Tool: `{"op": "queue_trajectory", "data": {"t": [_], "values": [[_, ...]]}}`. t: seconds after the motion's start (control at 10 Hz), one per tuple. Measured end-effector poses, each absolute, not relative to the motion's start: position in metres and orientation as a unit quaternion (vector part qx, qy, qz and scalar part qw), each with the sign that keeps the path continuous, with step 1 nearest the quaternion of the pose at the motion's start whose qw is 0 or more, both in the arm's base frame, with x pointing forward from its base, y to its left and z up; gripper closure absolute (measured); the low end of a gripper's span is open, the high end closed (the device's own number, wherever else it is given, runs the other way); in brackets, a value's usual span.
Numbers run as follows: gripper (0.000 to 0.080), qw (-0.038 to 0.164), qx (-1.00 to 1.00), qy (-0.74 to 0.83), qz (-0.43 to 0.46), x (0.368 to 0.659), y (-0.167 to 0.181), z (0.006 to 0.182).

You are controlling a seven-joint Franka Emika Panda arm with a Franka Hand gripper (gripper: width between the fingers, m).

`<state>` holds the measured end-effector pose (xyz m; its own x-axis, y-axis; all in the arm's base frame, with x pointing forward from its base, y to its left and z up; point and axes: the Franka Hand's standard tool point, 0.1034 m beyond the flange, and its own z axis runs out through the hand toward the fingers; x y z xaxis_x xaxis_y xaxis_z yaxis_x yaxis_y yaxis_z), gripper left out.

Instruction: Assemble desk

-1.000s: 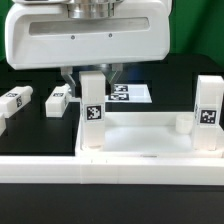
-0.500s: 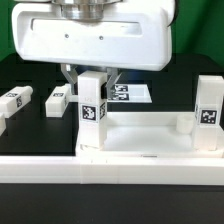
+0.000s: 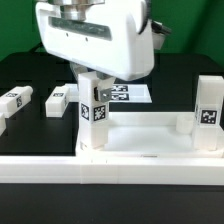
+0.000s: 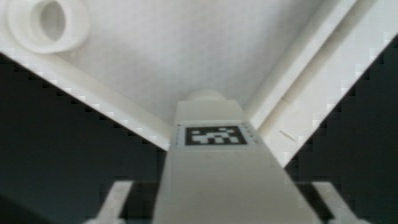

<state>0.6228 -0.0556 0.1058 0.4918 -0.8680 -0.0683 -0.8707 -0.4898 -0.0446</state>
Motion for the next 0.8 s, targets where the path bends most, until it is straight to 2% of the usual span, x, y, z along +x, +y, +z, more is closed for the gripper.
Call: {"op": "queue_trajectory", "data": {"t": [0.1,0.2,0.3,0.4,0.5,0.8], "values": [[0.0509,0.036,-0.857,0.513,0.019,0.6228,-0.0554,0.1057],[0.0457,0.036,-0.858,0.512,0.019,0.6228,-0.0551,0.1056],[0.0321,0.037,-0.869,0.492,0.018,0.6228,-0.0551,0.1056],[0.0321,0.035,-0.872,0.488,0.018,0.6227,-0.0549,0.1056],[0.0189,0.03,-0.894,0.447,0.016,0.6225,-0.0553,0.1059],[0.0152,0.031,-0.945,0.324,0.01,0.6228,-0.0562,0.106]]}}
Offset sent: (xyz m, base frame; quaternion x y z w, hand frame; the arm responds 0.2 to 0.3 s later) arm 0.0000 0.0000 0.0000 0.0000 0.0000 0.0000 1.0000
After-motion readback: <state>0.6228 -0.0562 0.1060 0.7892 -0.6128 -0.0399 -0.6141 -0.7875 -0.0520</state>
